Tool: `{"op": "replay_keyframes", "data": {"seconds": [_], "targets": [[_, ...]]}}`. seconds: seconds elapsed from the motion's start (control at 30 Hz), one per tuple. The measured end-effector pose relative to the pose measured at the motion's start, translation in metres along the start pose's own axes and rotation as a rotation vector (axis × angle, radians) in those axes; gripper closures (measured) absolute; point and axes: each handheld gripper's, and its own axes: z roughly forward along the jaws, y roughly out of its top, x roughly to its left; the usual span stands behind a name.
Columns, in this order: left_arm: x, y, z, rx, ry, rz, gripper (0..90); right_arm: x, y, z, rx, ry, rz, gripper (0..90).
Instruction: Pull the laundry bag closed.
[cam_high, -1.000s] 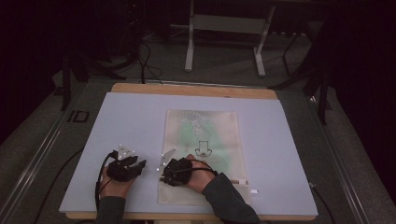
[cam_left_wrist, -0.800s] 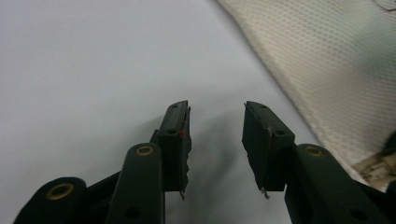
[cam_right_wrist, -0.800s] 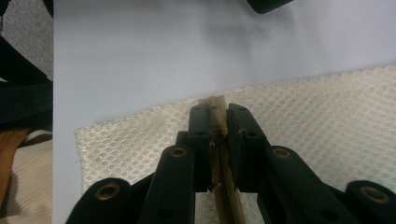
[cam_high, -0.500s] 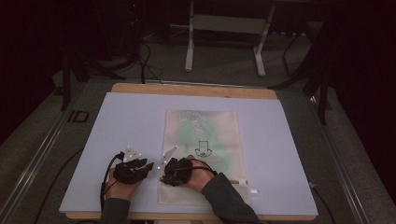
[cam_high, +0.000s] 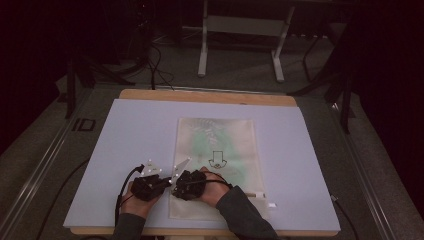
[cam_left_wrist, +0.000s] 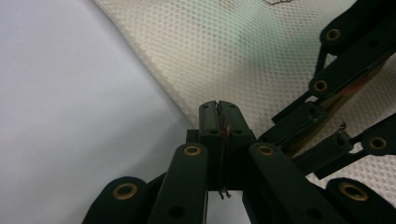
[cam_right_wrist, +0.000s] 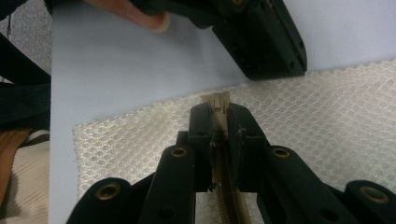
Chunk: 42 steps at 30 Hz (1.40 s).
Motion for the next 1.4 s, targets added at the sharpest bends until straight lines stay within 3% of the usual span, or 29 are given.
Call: {"op": "replay_keyframes", "data": {"seconds": [0.2,0.33,0.6,0.8,1.03,1.4], "targets": [[-0.0027,-0.0002,0.0039,0.025,-0.017,0.013,87.9,0.0001,0.0006,0.0009,0.0,0.002,-0.004,78.7],[-0.0054,-0.0004,0.0072,0.049,-0.004,0.032,87.7,-0.0001,0.0006,0.001,-0.004,-0.001,-0.006,80.6],[-0.0011,-0.0001,0.0078,0.064,-0.032,-0.011,89.1,0.0009,0.002,-0.0009,0.013,0.0,-0.014,81.6],[-0.0018,0.0,0.0079,0.067,-0.028,-0.006,89.2,-0.0042,0.0012,-0.0044,-0.003,0.03,-0.004,81.7],[-0.0038,0.0004,0.0081,0.071,-0.014,0.009,89.4,0.0003,0.0049,-0.005,0.043,-0.005,-0.048,82.0],[-0.0034,0.0002,0.0082,0.069,-0.017,-0.002,89.4,0.0012,-0.0025,-0.0074,0.054,-0.015,-0.046,82.1]]}}
